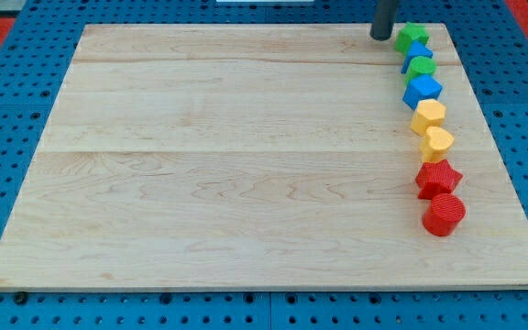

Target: Move your arm towards bottom right

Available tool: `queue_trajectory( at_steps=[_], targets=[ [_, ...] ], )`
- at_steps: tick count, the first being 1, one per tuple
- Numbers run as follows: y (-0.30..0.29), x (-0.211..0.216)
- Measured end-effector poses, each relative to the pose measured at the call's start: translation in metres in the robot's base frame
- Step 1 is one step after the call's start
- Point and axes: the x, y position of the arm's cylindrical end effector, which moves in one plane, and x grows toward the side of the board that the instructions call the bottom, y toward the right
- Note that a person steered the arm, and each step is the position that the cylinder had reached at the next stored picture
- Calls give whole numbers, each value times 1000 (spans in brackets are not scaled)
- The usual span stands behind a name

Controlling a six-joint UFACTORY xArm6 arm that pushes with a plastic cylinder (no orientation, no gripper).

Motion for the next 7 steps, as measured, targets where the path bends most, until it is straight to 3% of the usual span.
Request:
queue_trajectory(
  at_steps=[1, 3, 4, 7],
  targets=[
    [-6, -20],
    [-1, -20],
    [-29, 19],
    [-35, 338]
  ],
)
